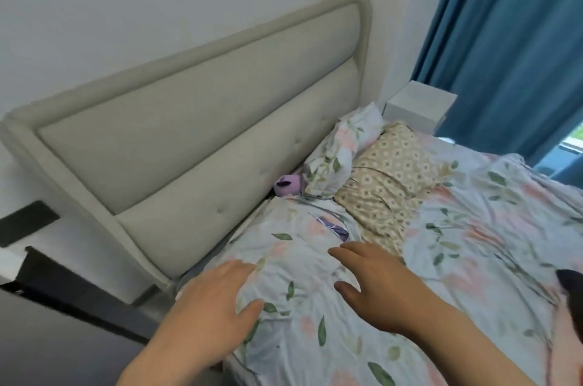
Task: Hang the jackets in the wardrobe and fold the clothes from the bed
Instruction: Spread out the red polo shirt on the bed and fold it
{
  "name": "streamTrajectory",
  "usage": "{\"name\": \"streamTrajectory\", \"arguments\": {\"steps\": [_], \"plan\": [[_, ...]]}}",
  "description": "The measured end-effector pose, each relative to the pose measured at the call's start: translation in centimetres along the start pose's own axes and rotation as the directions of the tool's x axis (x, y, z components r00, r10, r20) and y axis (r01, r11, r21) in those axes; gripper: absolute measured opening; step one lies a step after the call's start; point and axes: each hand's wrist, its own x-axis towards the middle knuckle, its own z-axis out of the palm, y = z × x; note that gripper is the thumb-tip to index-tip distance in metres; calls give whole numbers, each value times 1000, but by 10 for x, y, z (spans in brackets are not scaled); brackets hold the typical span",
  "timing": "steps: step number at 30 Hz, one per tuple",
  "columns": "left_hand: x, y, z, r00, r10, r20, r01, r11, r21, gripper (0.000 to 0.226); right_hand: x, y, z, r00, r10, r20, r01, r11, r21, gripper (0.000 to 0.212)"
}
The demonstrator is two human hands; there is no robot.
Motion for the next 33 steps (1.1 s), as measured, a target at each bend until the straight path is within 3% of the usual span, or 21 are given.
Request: {"name": "streamTrajectory", "arguments": {"steps": [7, 16, 25, 33], "plan": [[44, 26, 11, 969, 218, 119, -222, 975, 23, 63, -64, 18, -1, 948, 316, -41, -313, 948, 55, 55], [64, 71, 41, 819, 480, 316, -490, 870, -50, 63, -173, -6, 8, 732, 679, -58, -675, 734, 77, 55], [48, 159, 75, 597, 637, 488, -672, 729, -131, 62, -279, -17, 20, 497, 864, -80, -853, 503, 140, 51], [17, 258, 109, 491, 689, 533, -773, 627, -97, 65, -370, 9, 39, 368, 925, -92, -892, 379, 245, 55]]}}
